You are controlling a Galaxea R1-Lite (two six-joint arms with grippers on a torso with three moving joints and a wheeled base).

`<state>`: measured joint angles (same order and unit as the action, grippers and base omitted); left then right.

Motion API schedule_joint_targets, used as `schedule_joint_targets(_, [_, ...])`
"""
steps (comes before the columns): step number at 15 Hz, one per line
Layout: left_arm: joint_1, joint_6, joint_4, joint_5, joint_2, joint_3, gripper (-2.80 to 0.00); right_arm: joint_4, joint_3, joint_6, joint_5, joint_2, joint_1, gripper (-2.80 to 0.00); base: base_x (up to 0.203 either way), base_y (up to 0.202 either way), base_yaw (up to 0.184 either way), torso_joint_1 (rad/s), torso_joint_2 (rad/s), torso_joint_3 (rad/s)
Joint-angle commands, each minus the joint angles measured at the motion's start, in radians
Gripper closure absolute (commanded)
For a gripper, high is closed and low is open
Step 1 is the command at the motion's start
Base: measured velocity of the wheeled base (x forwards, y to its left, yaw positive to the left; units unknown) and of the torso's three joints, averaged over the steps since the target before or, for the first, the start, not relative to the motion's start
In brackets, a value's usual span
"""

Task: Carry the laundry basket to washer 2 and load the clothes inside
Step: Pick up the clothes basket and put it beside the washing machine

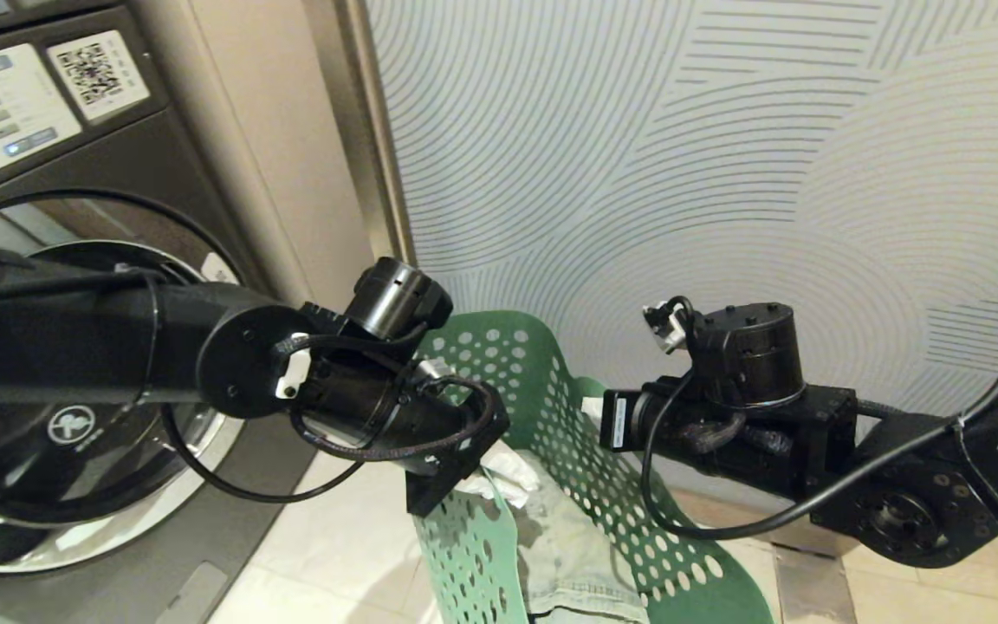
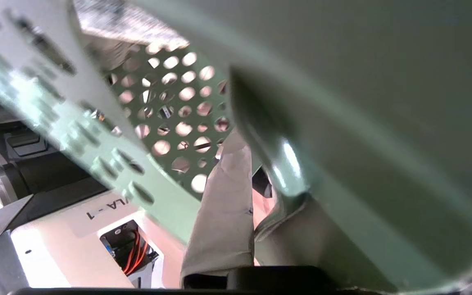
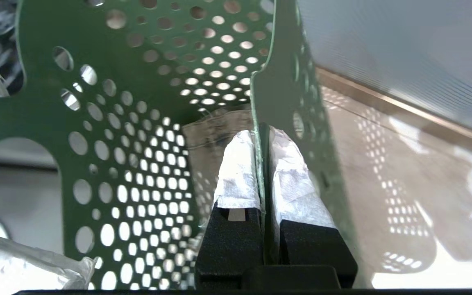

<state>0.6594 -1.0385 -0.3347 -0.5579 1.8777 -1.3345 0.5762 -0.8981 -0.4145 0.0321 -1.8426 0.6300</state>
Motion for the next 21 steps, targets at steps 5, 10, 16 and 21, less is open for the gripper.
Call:
schedule_joint_targets(5, [-0.015, -0.006, -0.001, -0.004, 0.001, 0.0, 0.0, 0.006, 0.008, -0.002, 0.0, -0.002, 0.0, 0.0, 0.0, -0.008, 0.176, 0.001, 0.0, 0.003])
schedule_joint_targets(10, [-0.021, -0.006, -0.001, -0.004, 0.0, 0.001, 0.0, 0.008, 0.002, -0.001, 0.0, -0.01, 0.0, 0.0, 0.001, -0.009, 0.175, 0.0, 0.0, 0.003])
schedule_joint_targets(16, [-0.021, -0.006, 0.0, -0.004, 0.001, 0.001, 0.0, 0.008, -0.001, 0.029, -0.001, -0.012, 0.0, 0.0, 0.003, -0.009, 0.176, 0.003, 0.0, 0.003])
schedule_joint_targets(21, [-0.023, -0.006, 0.0, -0.004, 0.003, 0.0, 0.0, 0.008, 0.003, 0.029, -0.001, -0.012, 0.0, 0.0, 0.0, -0.009, 0.179, 0.003, 0.0, 0.002])
